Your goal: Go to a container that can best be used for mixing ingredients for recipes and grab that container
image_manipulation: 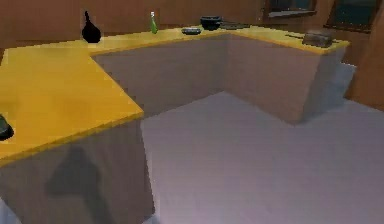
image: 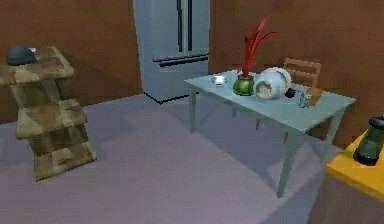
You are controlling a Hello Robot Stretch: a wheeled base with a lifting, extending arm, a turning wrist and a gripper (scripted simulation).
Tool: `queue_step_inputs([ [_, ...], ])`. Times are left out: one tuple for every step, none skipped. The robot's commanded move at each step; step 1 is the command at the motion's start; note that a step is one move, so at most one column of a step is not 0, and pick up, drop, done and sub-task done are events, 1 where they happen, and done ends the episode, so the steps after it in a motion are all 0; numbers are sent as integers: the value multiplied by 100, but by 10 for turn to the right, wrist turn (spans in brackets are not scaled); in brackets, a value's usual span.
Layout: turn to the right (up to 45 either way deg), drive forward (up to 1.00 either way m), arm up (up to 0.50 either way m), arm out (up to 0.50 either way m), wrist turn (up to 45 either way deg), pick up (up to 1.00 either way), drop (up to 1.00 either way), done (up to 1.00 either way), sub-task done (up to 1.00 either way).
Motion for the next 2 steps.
queue_step_inputs([
  [0, 50, 0, 0, 0, 0, 0, 0, 0],
  [180, 0, 0, 0, 0, 0, 0, 0, 0],
])
